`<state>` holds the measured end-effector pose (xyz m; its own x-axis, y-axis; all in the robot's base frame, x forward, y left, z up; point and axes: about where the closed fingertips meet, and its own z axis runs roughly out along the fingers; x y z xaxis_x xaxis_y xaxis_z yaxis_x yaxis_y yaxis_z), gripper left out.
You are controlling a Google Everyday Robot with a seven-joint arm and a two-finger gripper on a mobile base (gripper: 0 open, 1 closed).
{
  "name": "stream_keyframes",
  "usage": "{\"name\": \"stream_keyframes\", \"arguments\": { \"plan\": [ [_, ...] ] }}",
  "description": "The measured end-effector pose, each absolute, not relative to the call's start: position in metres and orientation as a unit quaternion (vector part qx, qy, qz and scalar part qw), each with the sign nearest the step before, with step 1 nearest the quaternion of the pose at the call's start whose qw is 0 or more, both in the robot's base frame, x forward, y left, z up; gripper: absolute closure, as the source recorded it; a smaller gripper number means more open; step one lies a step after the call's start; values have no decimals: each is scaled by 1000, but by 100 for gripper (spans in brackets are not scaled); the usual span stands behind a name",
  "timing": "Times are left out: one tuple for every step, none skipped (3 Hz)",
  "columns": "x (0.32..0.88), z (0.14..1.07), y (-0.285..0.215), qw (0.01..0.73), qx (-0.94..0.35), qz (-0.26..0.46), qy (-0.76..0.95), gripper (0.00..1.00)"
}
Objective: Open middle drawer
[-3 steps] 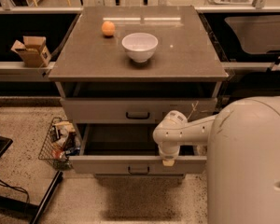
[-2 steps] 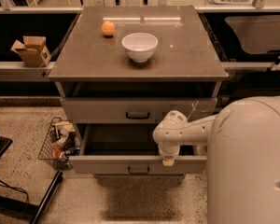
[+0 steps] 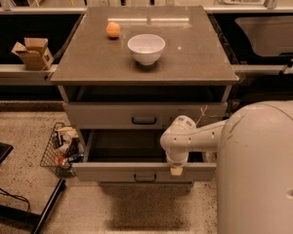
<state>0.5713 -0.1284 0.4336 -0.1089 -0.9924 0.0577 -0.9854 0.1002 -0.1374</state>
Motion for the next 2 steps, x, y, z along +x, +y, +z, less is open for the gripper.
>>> {"name": "stream_keyframes", "arguments": {
  "plan": [
    [571, 434, -128, 25, -667, -71, 741, 5],
    [571, 434, -128, 25, -667, -71, 741, 0]
  ]
}}
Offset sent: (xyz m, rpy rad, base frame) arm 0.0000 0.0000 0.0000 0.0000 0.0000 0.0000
